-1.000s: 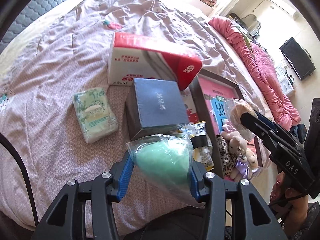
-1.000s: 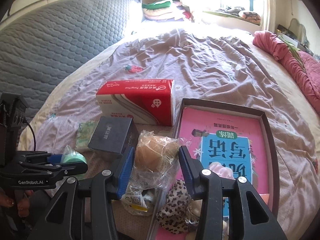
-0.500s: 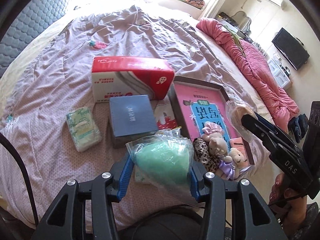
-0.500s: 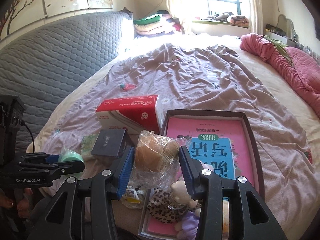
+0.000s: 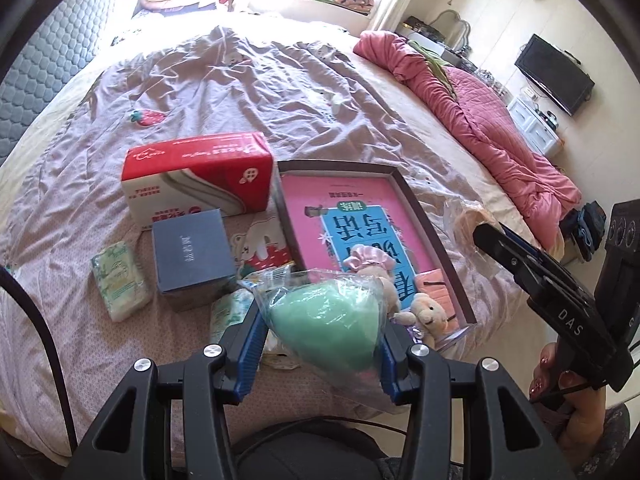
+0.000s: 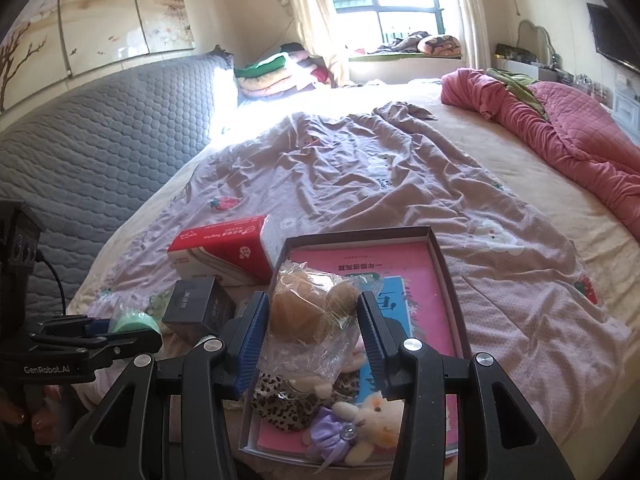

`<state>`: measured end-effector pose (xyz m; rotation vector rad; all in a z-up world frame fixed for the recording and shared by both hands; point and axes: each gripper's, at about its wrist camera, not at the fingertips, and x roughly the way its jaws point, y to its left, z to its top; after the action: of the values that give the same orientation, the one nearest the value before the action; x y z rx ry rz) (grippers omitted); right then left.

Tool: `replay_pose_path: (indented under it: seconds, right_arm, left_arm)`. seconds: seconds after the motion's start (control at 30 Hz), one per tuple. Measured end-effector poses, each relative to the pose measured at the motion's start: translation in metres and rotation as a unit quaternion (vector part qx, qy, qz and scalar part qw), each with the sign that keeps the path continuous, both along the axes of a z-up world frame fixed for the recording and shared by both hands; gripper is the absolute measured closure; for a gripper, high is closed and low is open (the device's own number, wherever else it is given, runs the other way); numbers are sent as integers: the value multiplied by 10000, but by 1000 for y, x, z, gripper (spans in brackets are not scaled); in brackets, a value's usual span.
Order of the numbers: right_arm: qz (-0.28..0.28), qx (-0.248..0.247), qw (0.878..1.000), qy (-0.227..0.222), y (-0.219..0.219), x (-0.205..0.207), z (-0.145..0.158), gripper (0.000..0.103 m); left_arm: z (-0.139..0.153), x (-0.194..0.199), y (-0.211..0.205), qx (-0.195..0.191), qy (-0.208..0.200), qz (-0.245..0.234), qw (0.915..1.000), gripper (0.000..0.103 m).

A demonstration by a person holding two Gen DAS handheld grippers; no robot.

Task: Organize soft objects
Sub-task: 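Lift both bagged items and carry them over the pink book tray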

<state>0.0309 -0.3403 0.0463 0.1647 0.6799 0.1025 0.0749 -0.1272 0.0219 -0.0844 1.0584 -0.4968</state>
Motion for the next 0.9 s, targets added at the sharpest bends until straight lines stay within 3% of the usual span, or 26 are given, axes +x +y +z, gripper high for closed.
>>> replay_pose_path:
  seconds: [0.4, 0.9]
  right_arm:
    - [-508, 113, 9985, -147, -42, -18, 7, 56]
    - [-651, 104, 9978, 68, -55, -16, -14, 56]
  left_arm:
    - [0, -7, -25, 149, -21, -248, 9996, 54]
    - [-43, -10, -66, 476, 373, -703, 9957, 54]
